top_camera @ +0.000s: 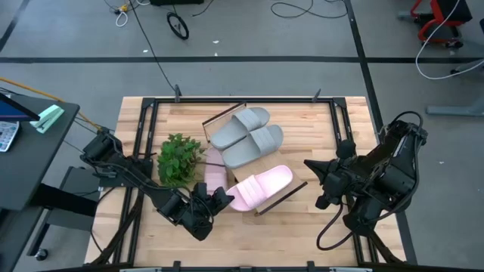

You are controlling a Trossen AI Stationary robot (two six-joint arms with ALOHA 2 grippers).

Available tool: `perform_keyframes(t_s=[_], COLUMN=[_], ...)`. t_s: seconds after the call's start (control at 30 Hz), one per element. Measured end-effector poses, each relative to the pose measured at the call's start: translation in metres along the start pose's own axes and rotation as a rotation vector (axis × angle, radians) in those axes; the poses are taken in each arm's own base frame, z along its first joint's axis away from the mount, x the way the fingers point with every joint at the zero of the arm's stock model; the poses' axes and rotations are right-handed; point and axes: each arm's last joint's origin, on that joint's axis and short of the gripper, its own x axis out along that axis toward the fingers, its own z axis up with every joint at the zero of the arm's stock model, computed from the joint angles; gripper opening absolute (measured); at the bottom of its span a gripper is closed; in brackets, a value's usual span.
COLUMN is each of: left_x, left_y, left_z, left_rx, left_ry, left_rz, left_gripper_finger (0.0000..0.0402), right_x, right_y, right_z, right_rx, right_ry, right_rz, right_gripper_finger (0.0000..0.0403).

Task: Pick and place slides into the shelf
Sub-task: Put the top pink slide on the shelf

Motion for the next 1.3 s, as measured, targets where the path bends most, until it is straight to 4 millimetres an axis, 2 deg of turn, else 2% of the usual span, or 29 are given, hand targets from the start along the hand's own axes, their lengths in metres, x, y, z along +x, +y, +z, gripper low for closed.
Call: perform_keyframes(t_s=[0.17,0.6,1.3], left_x=[0.0,0.0,0.01], left_y=[-0.001,-0.005,-0.013], left_z=[-0.001,-0.005,-0.002], left_rx=[-0.012,0.009,0.043], left_ry=[0.008,0.065,0.107], left_rz=[-0.008,-0.015,-0.006], left_gripper_finger=[0.0041,0.004,0.004], right_x=[0.0,0.0,0.0], right_y=[0.0,0.0,0.0], right_z=[0.0,0.0,0.0], right_rx=[0.0,0.0,0.008], right_ry=[-0.001,-0.001,-0.001], right_rz=[-0.001,-0.001,0.0], right_gripper_finger=[0.0001,0.0001,0.0001])
